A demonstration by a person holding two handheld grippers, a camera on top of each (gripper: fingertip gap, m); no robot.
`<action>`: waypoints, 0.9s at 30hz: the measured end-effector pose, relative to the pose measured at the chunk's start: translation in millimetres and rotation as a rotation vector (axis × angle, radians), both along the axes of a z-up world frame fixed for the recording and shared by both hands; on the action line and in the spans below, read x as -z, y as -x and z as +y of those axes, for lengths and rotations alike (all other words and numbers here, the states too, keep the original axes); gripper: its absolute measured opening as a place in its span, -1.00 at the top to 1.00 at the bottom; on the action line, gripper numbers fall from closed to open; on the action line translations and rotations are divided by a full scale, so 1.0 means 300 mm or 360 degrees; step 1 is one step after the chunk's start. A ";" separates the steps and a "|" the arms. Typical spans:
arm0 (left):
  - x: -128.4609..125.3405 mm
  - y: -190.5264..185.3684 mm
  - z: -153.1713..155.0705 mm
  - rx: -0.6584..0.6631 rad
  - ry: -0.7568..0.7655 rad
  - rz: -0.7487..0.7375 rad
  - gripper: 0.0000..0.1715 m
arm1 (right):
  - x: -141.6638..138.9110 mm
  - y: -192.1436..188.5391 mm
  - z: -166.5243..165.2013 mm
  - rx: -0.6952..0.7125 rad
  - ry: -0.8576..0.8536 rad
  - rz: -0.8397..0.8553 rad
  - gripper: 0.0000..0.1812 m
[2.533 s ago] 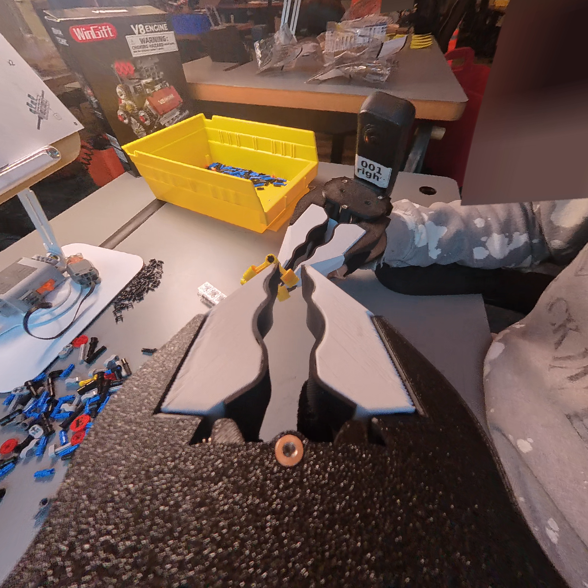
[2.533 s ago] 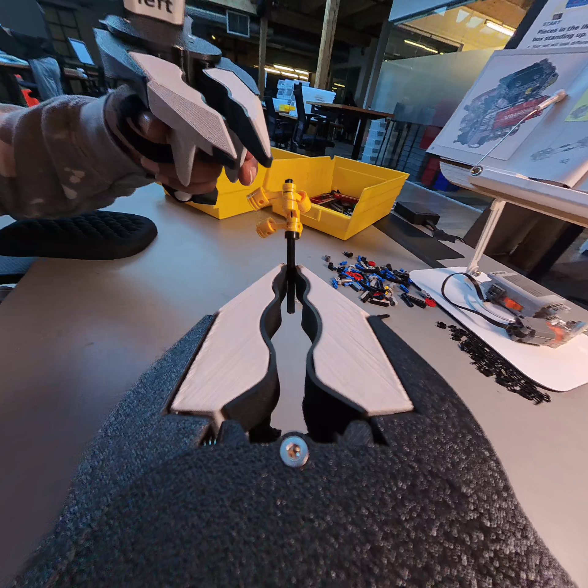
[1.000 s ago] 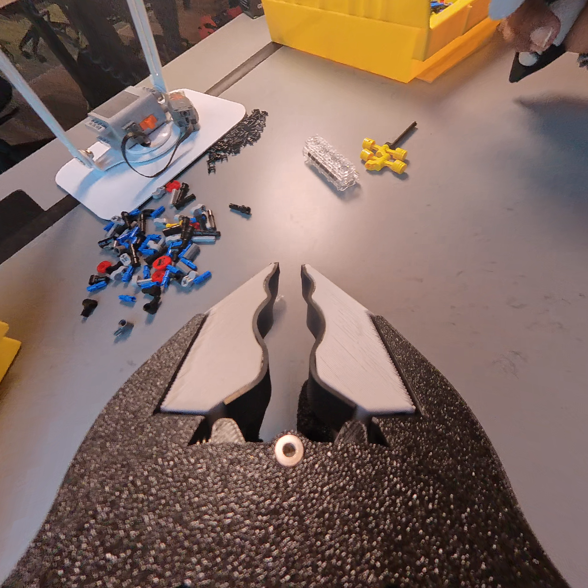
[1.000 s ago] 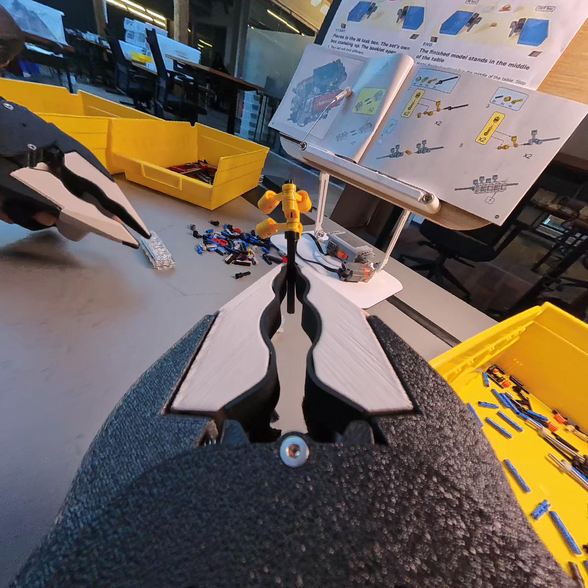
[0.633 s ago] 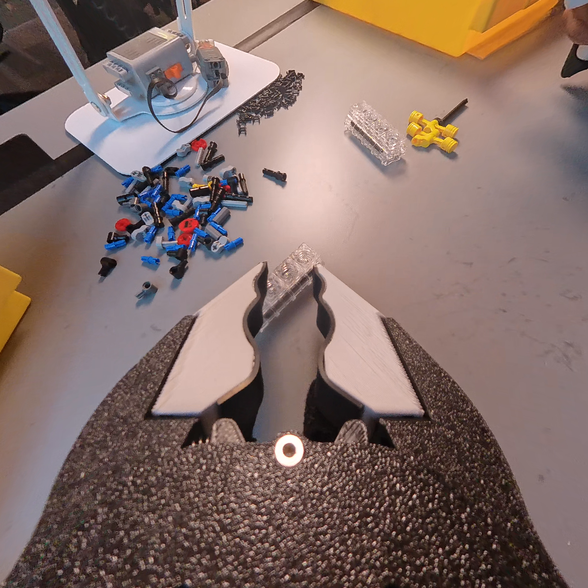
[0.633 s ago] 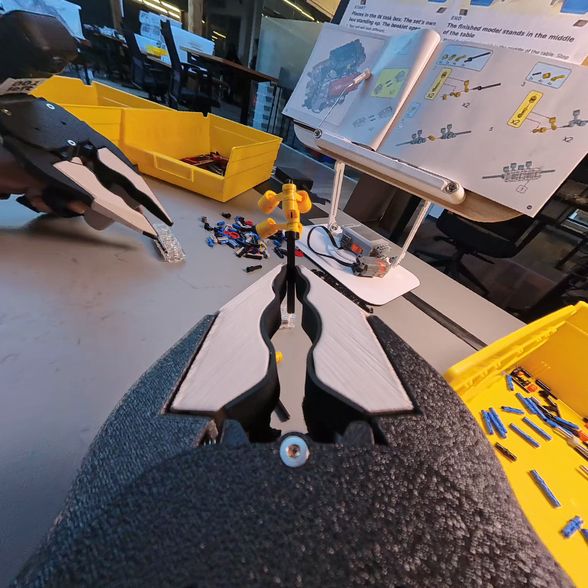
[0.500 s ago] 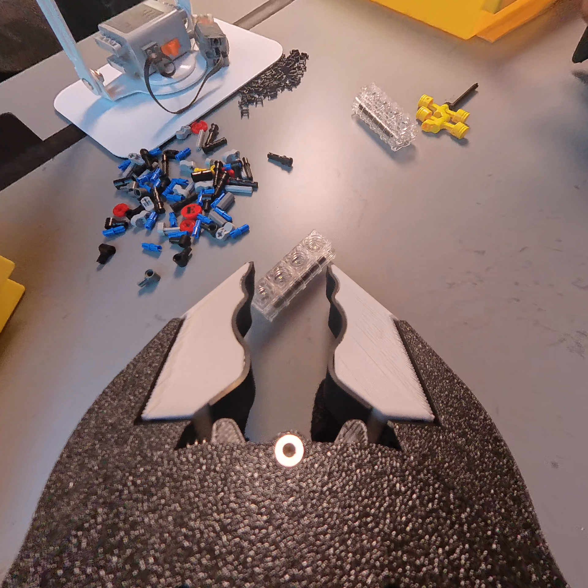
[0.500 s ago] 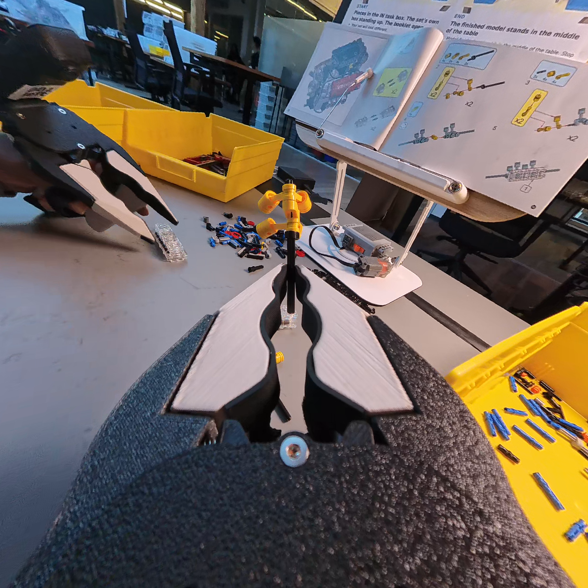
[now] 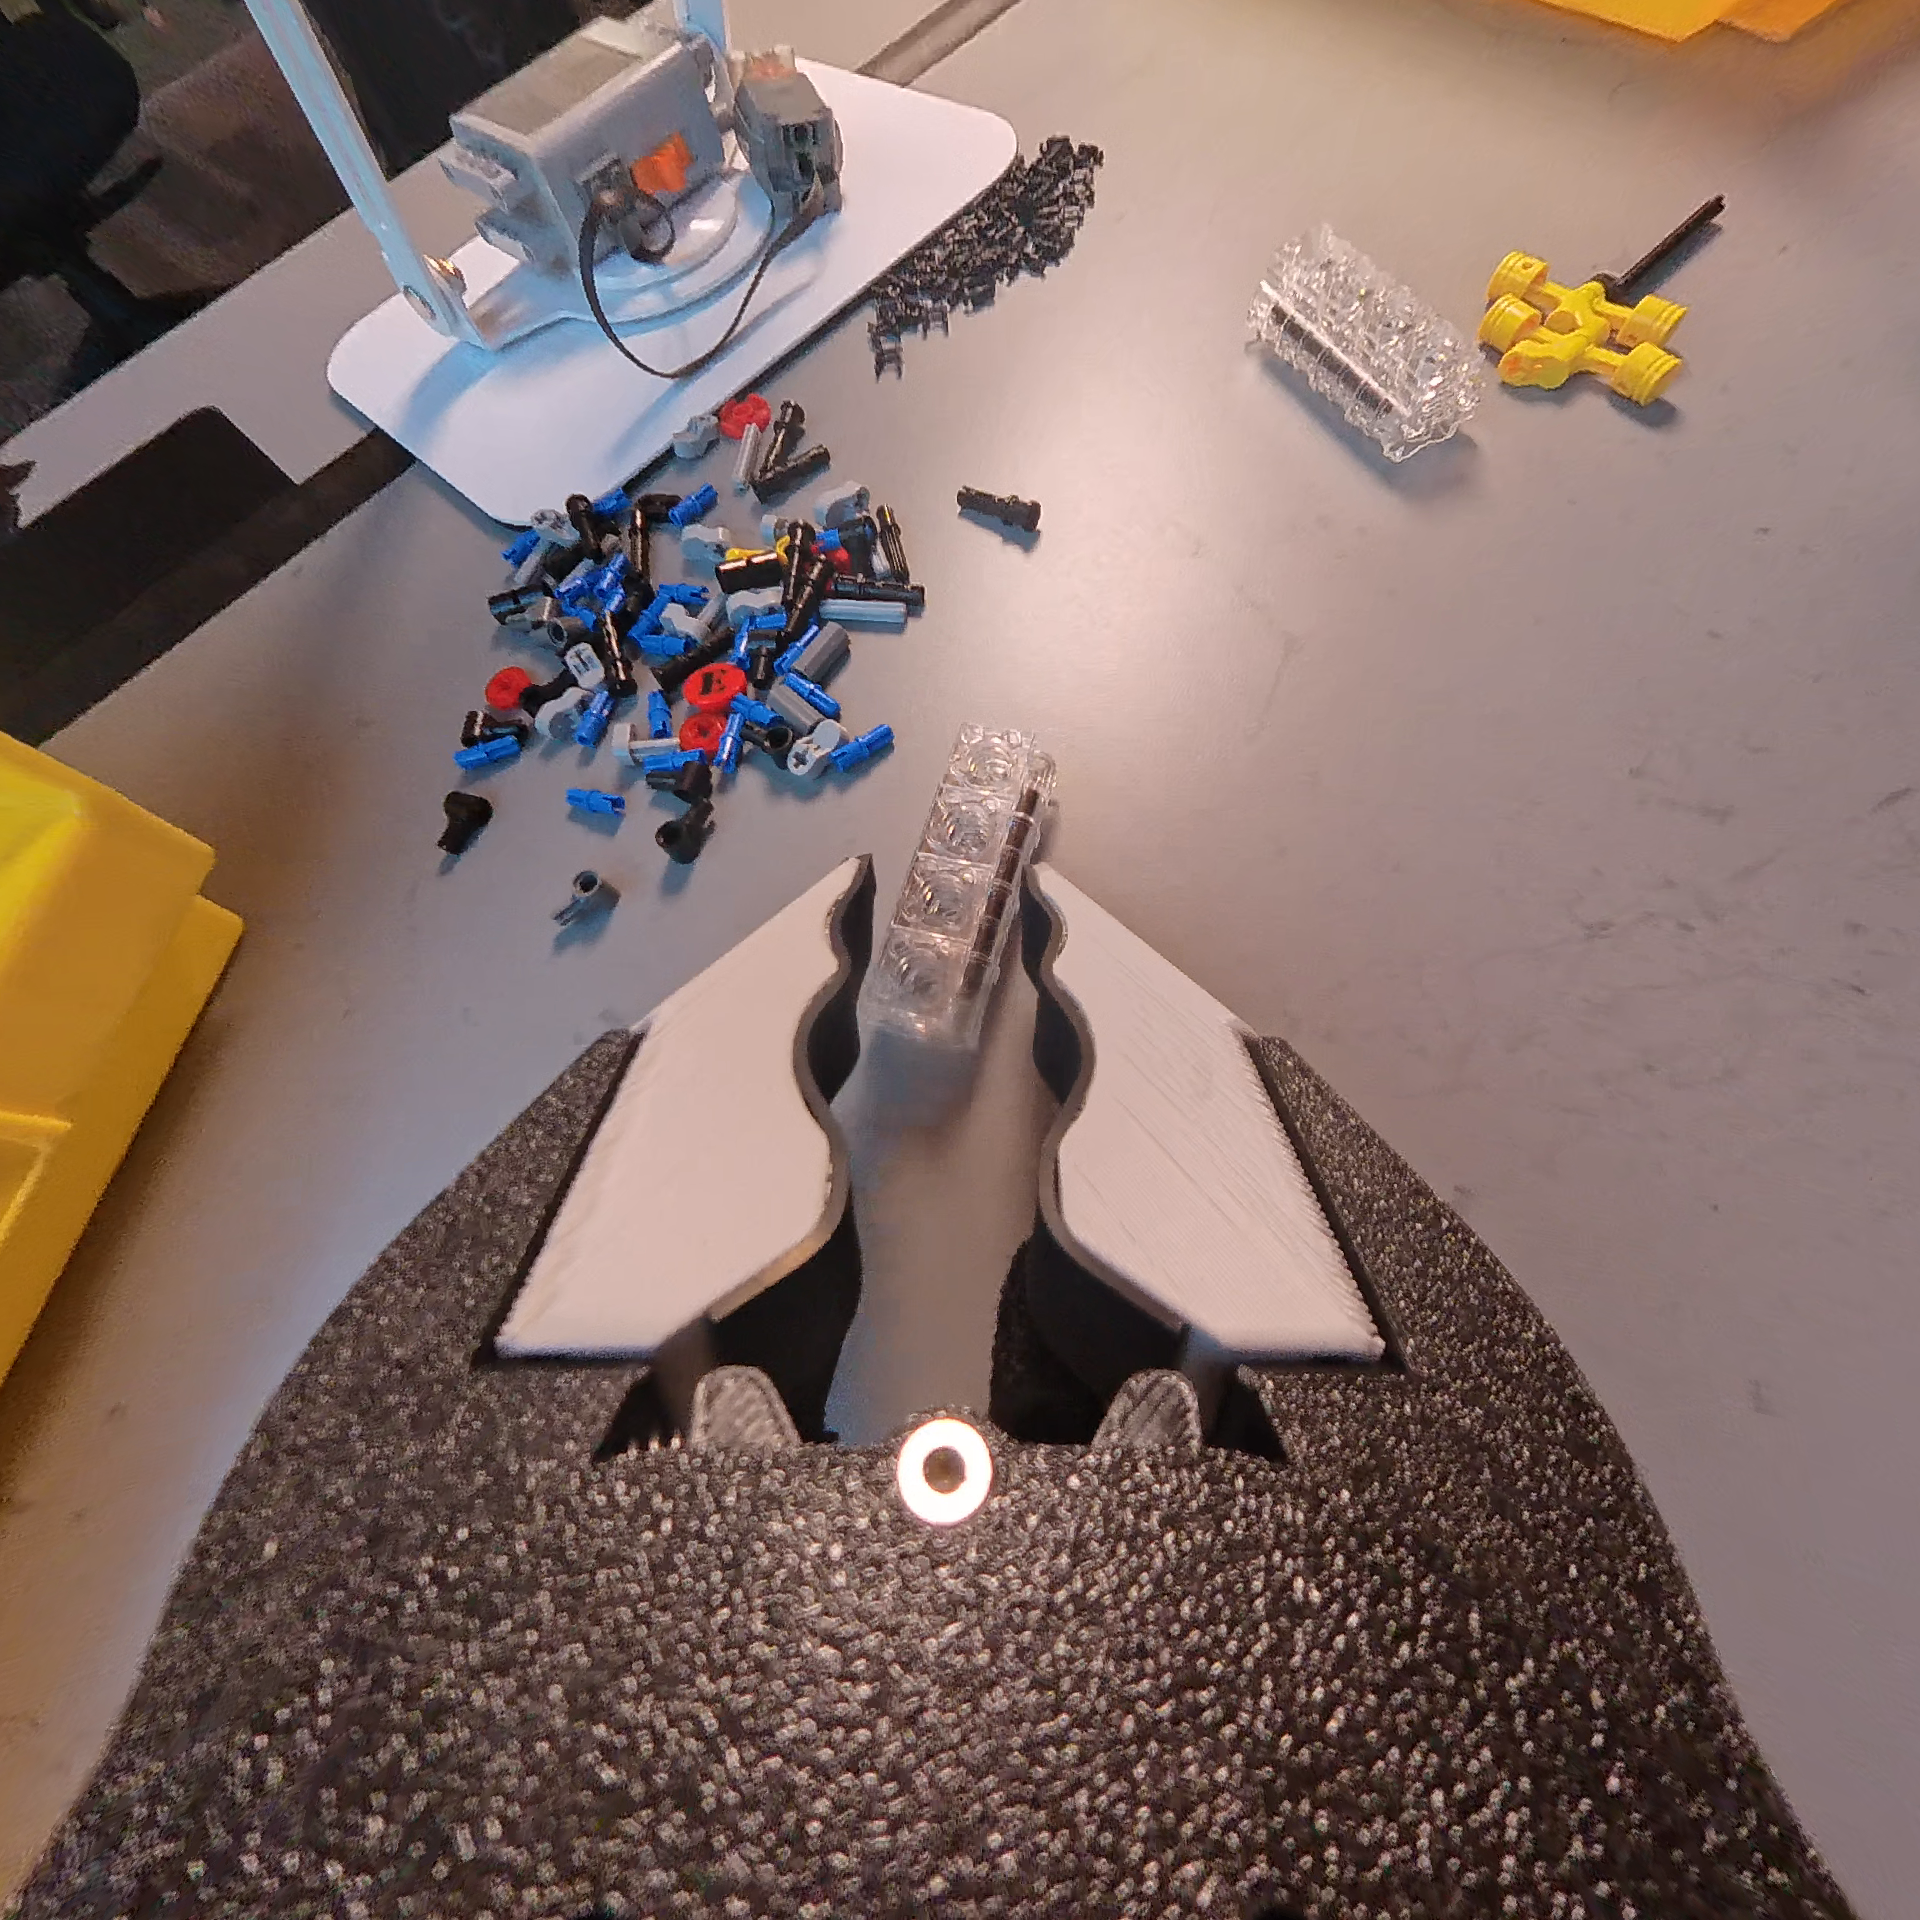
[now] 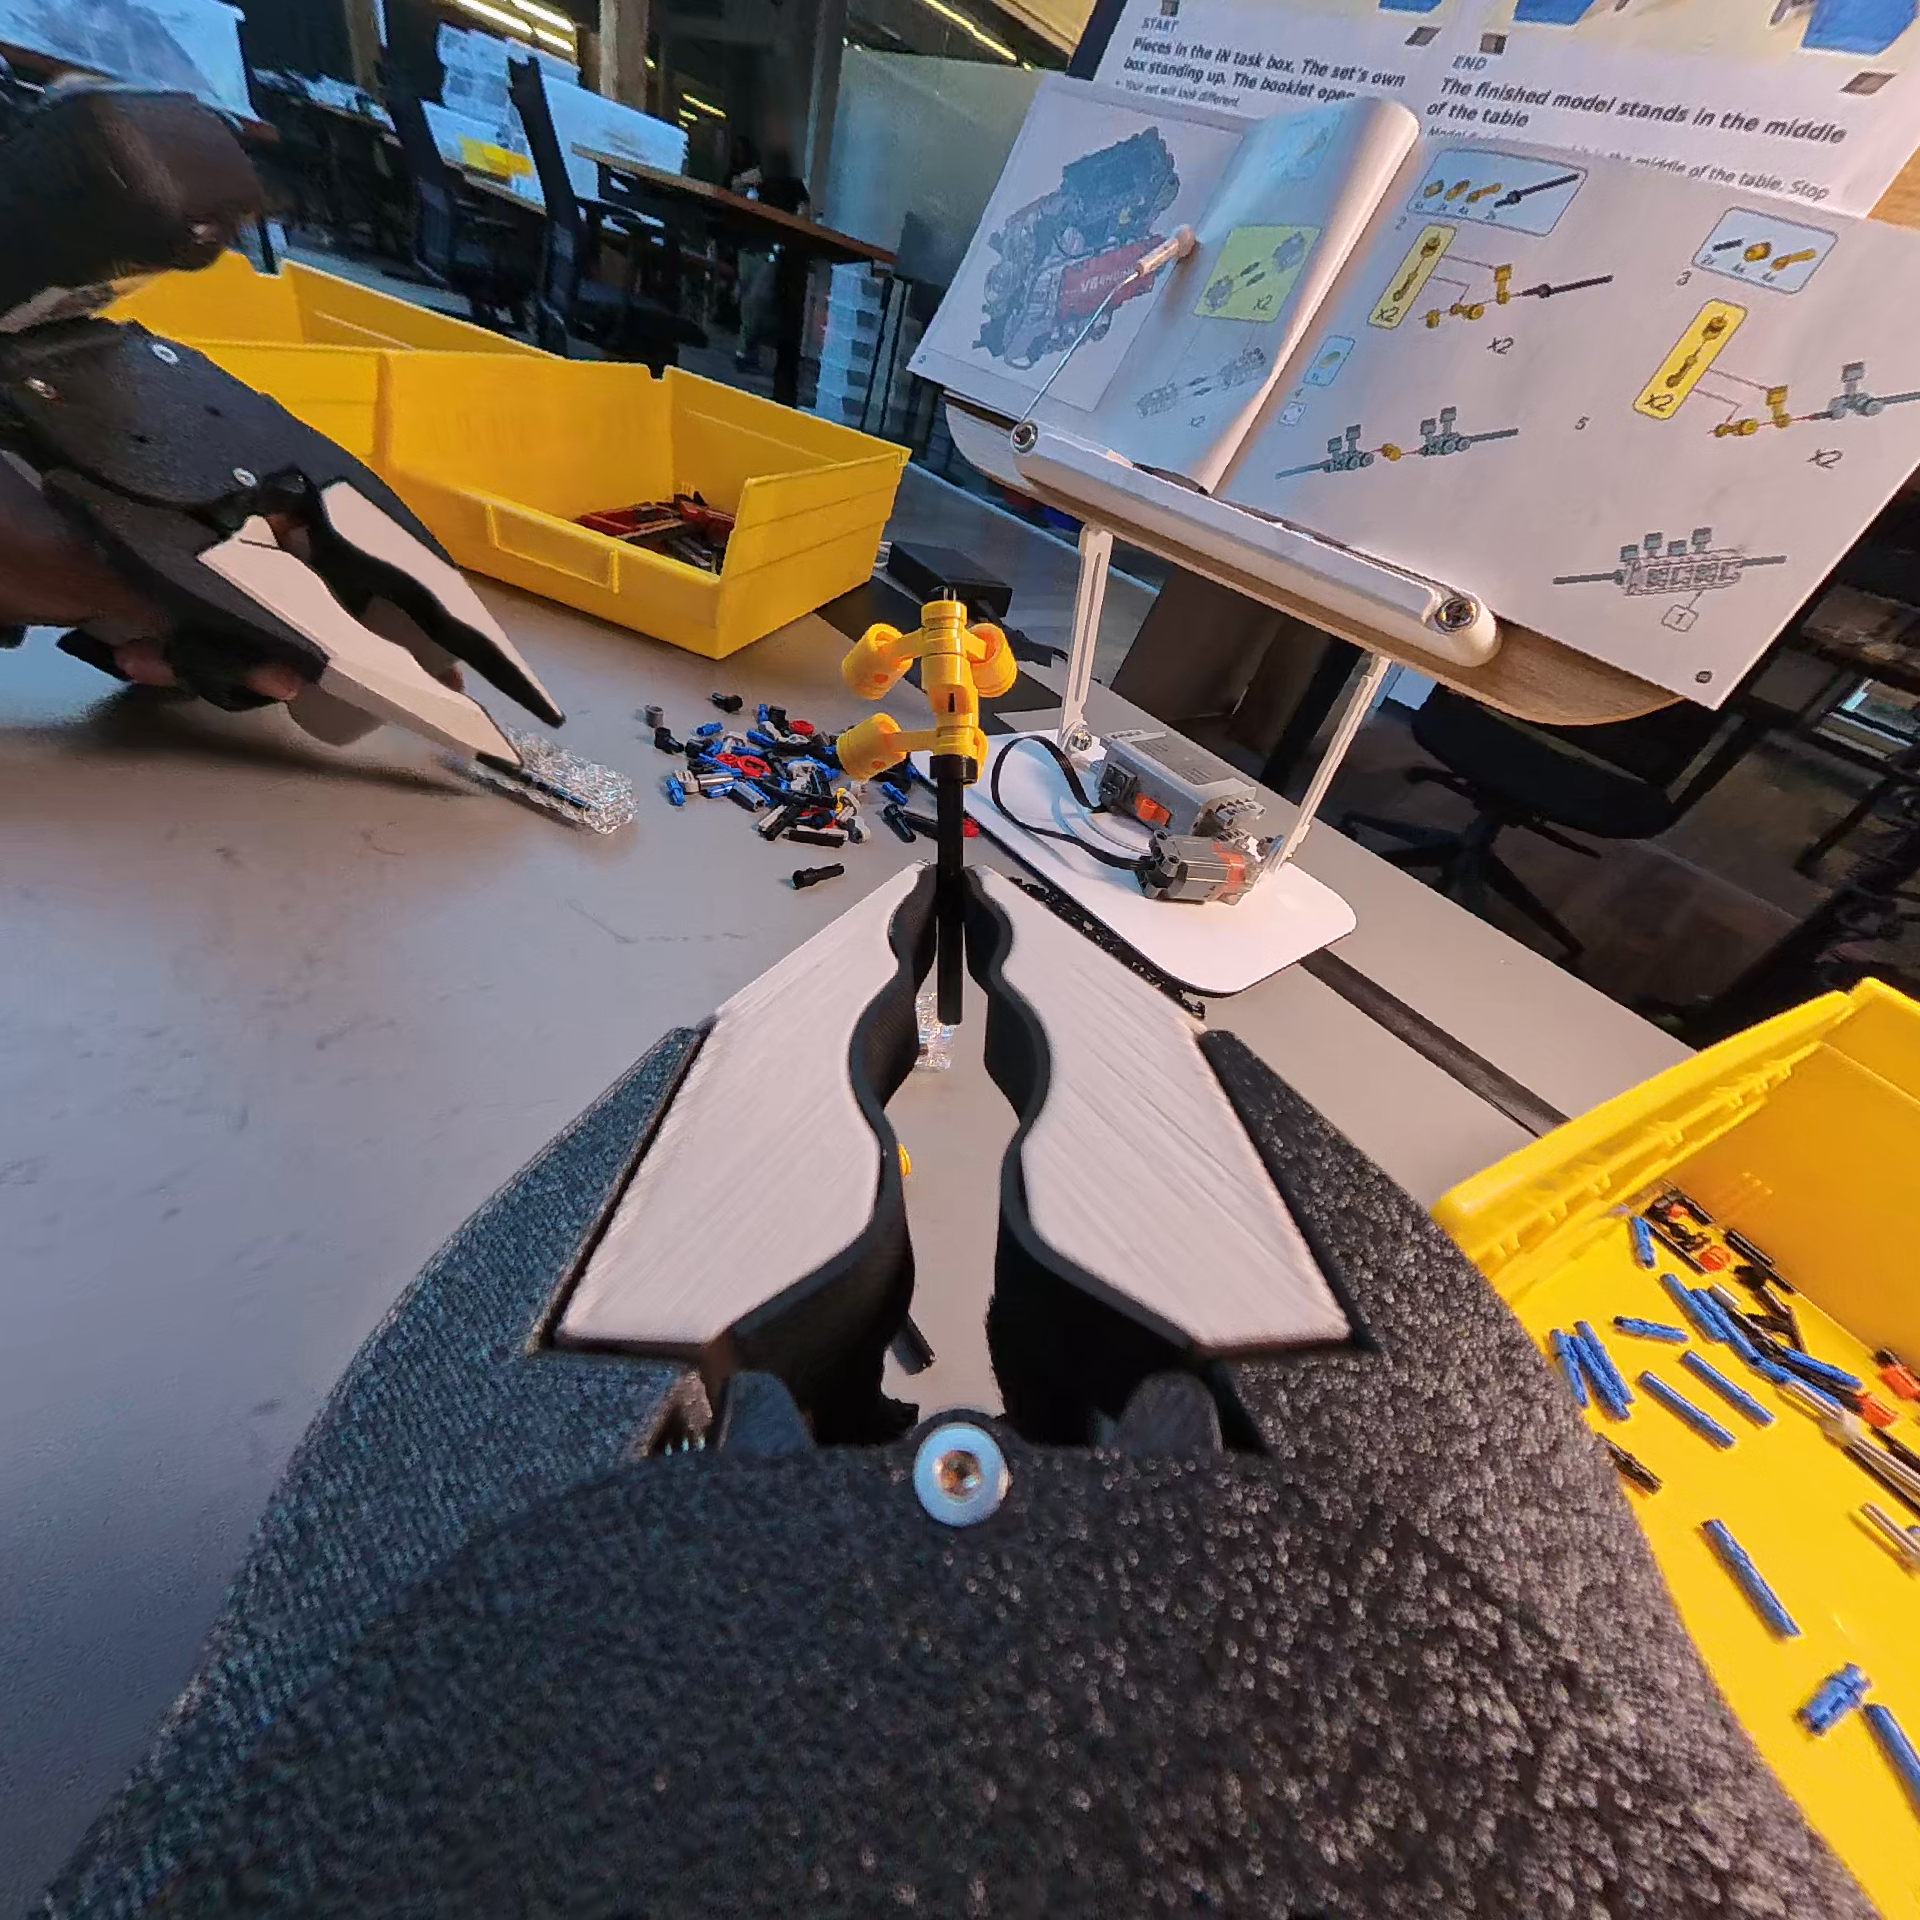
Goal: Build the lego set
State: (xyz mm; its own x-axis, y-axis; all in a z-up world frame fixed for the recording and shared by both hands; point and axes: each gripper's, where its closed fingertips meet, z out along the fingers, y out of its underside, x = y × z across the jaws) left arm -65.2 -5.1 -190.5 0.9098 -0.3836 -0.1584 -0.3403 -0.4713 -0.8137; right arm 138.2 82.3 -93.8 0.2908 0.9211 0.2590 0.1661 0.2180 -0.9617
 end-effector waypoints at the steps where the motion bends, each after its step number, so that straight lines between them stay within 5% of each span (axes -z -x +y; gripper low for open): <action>1: -0.011 -0.003 0.002 -0.0003 -0.0029 0.0007 0.68 | -0.003 -0.001 -0.002 0.0000 -0.0007 0.0000 0.95; 14: -0.006 -0.473 -0.014 0.0583 0.0031 -0.0096 0.94 | -0.042 -0.021 0.003 0.0024 -0.0031 0.0024 0.96; 21: 0.011 -0.638 0.130 0.0599 0.0046 -0.0036 0.74 | -0.025 -0.009 -0.003 0.0019 -0.0038 -0.0012 0.96; 27: 0.040 -0.667 0.190 0.0613 0.0066 0.0083 0.91 | -0.017 -0.004 -0.011 0.0015 -0.0056 -0.0041 0.96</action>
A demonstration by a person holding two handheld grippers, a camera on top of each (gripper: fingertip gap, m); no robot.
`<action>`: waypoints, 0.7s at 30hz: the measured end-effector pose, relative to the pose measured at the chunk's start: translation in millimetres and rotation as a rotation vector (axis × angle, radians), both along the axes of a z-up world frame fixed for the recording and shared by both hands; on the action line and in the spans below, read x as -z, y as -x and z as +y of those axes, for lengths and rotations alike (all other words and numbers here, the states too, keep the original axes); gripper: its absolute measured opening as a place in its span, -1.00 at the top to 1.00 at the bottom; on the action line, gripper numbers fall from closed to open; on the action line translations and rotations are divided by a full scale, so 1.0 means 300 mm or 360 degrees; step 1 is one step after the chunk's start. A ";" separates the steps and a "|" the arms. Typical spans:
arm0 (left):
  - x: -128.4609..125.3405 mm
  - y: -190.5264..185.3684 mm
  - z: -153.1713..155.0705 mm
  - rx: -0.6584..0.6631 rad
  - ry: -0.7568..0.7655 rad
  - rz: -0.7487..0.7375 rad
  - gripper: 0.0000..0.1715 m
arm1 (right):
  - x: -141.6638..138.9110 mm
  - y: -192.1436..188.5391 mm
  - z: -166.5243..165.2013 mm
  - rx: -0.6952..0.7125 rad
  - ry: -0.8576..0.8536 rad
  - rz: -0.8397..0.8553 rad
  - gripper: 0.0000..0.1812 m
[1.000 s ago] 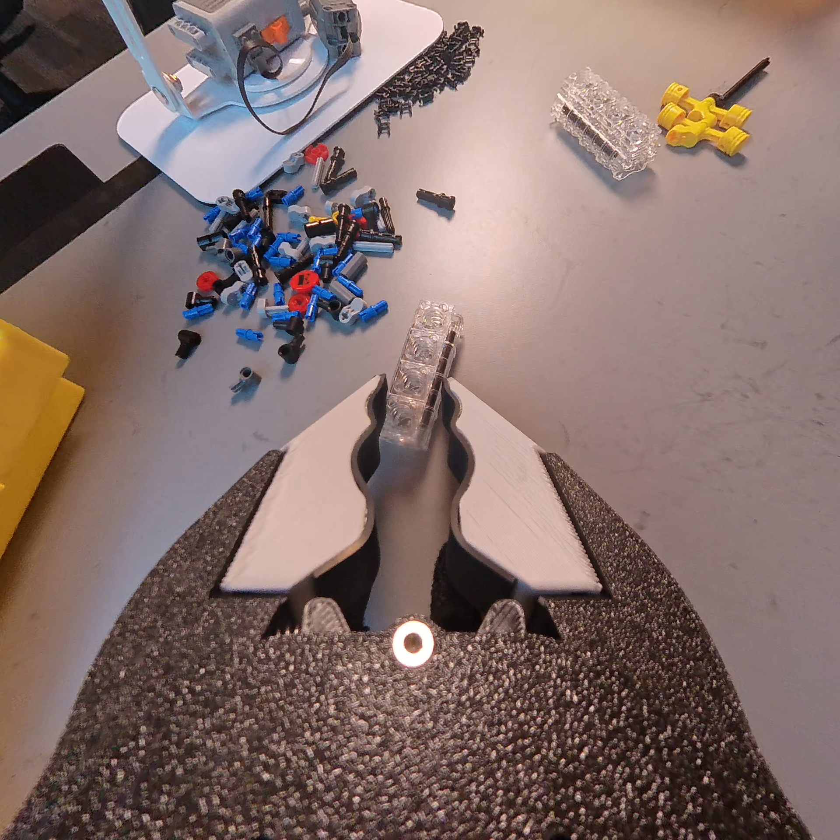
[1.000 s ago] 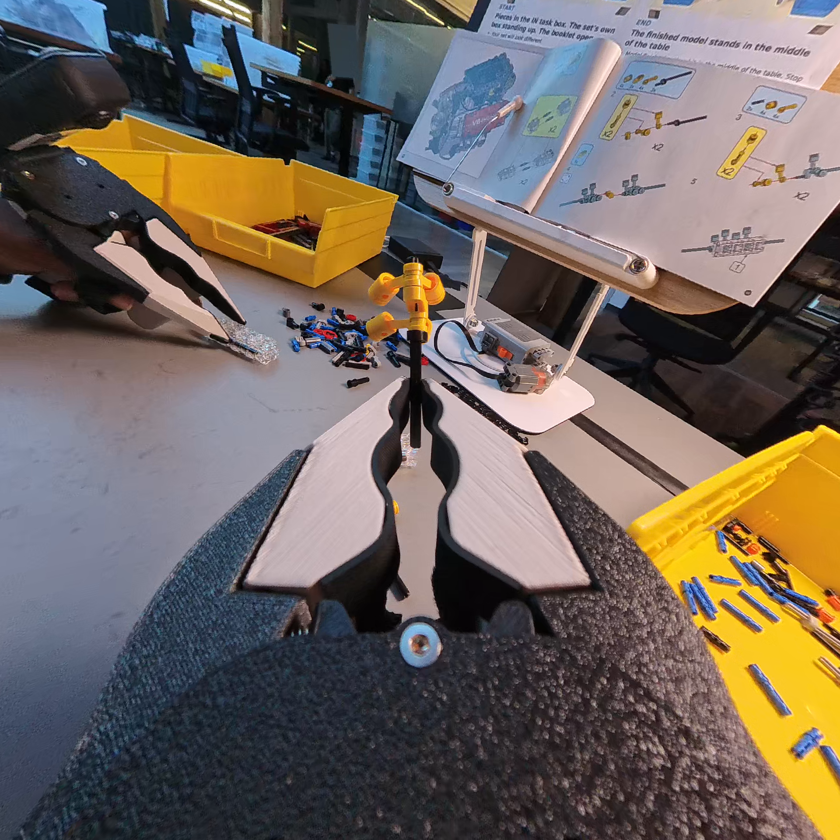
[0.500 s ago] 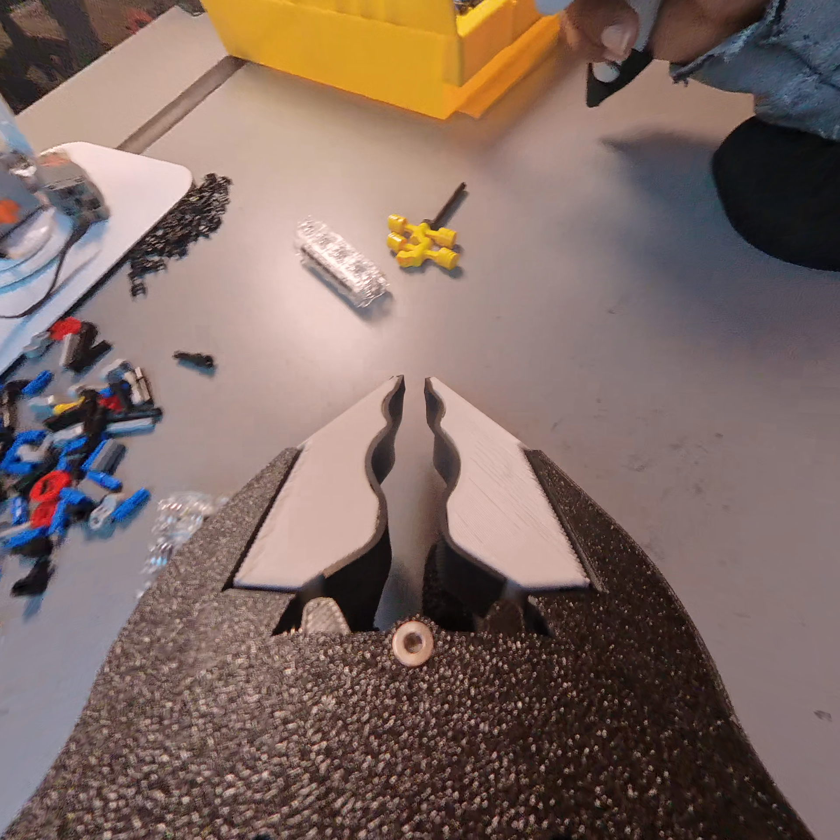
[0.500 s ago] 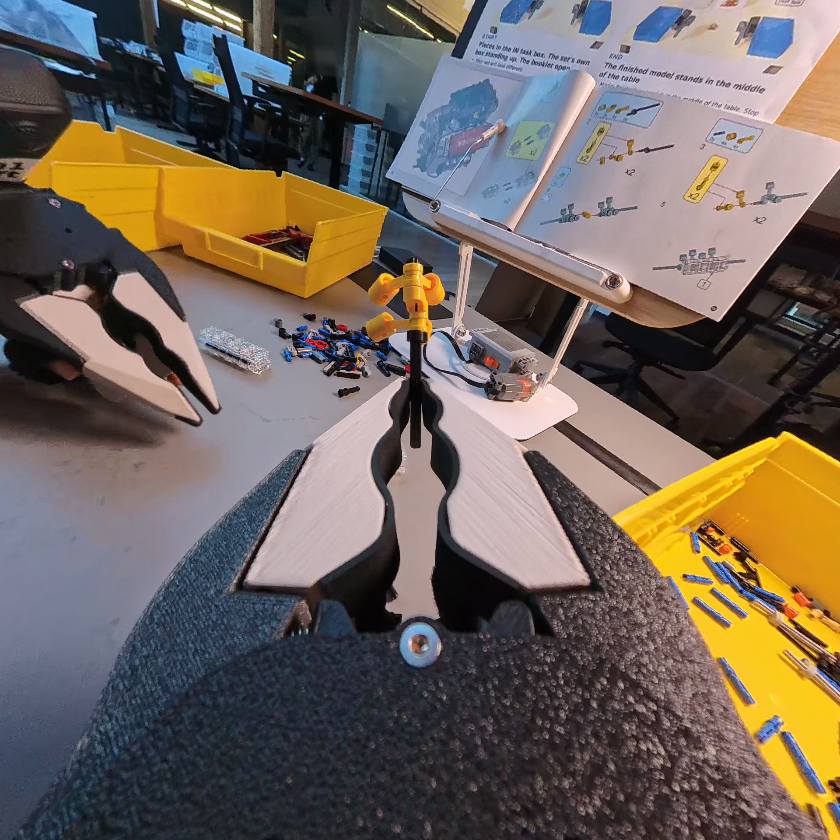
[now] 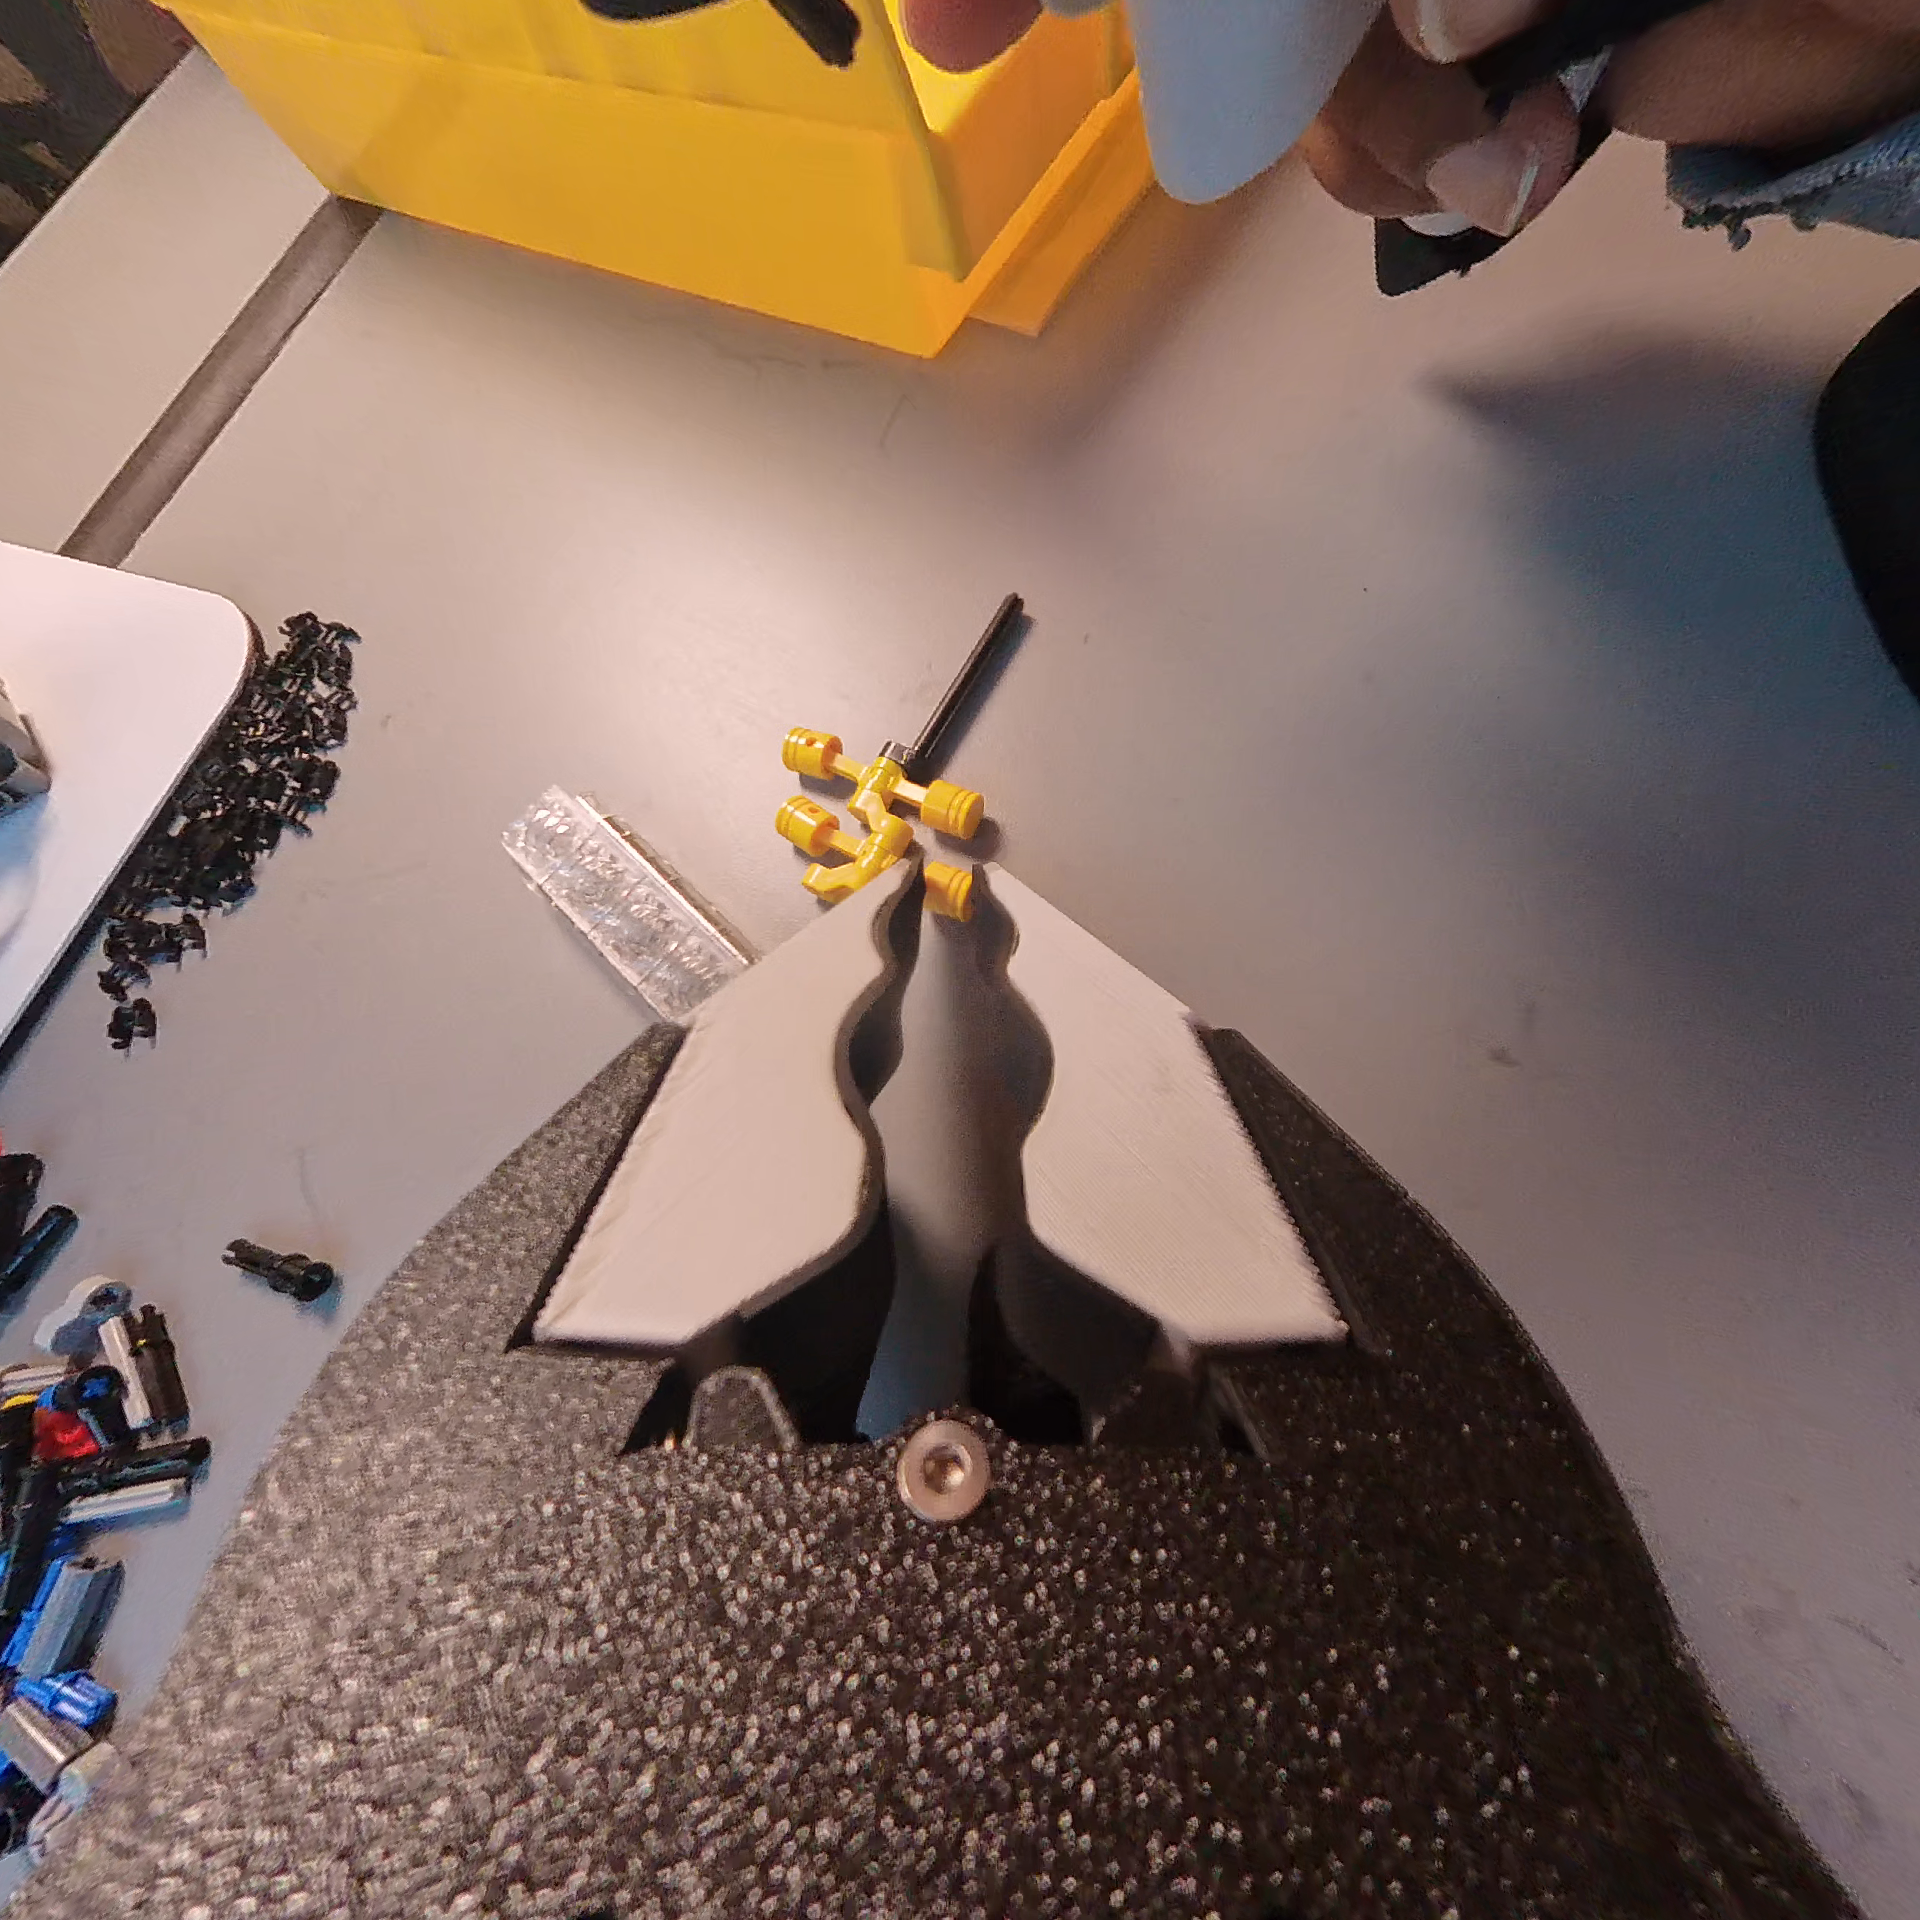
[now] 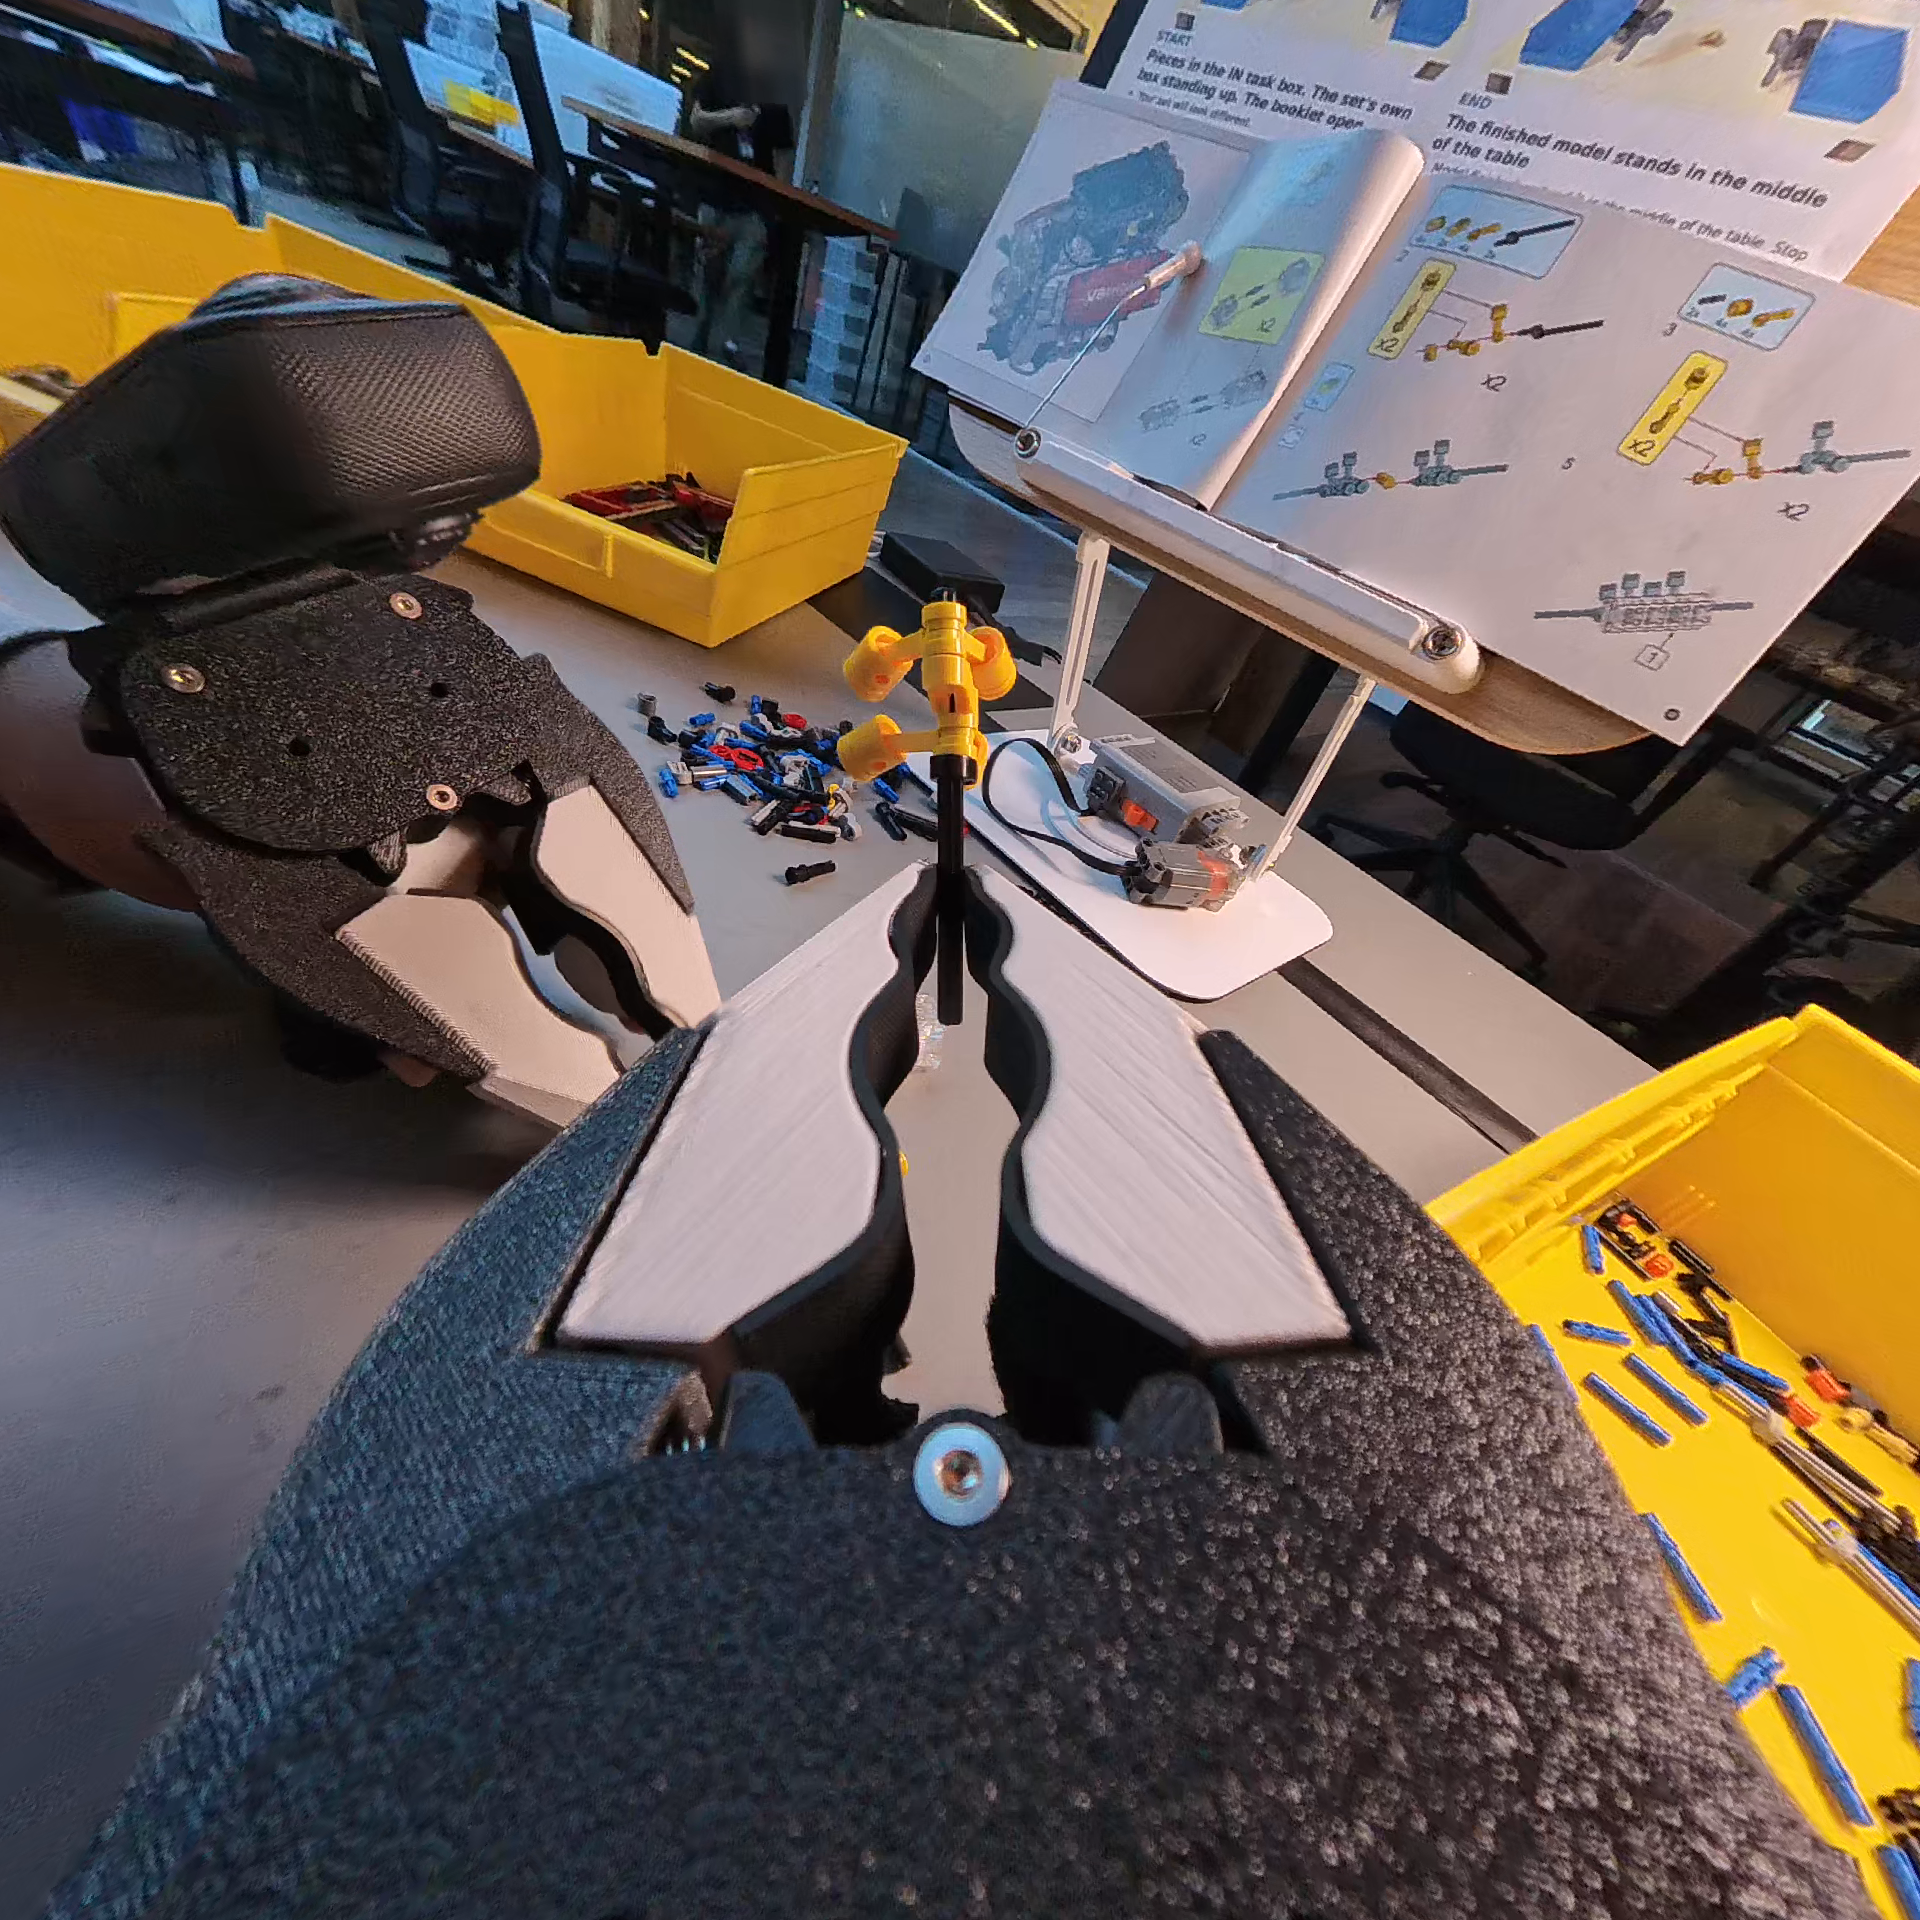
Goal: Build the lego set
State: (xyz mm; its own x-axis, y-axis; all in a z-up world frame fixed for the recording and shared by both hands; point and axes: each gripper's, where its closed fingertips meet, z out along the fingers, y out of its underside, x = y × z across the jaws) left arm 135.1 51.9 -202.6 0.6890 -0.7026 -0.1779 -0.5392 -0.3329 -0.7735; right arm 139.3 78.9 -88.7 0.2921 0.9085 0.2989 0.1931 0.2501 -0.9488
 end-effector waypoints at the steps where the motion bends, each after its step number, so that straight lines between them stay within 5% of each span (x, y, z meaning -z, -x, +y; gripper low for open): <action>1: -0.001 0.001 -0.006 0.0013 -0.0015 0.0012 0.95 | -0.002 0.001 -0.001 -0.0003 0.0000 0.0003 0.96; 8: 0.009 0.094 -0.124 0.0114 0.0030 0.0129 1.00 | -0.002 0.002 -0.005 -0.0007 0.0001 0.0006 0.96; 14: -0.075 0.019 -0.060 0.0120 -0.0006 -0.0104 0.75 | 0.018 0.007 0.007 0.0007 0.0030 -0.0005 0.95; 21: 0.016 -0.008 0.024 0.0045 0.0024 0.0103 0.88 | 0.002 -0.011 0.019 0.0038 0.0022 0.0018 0.96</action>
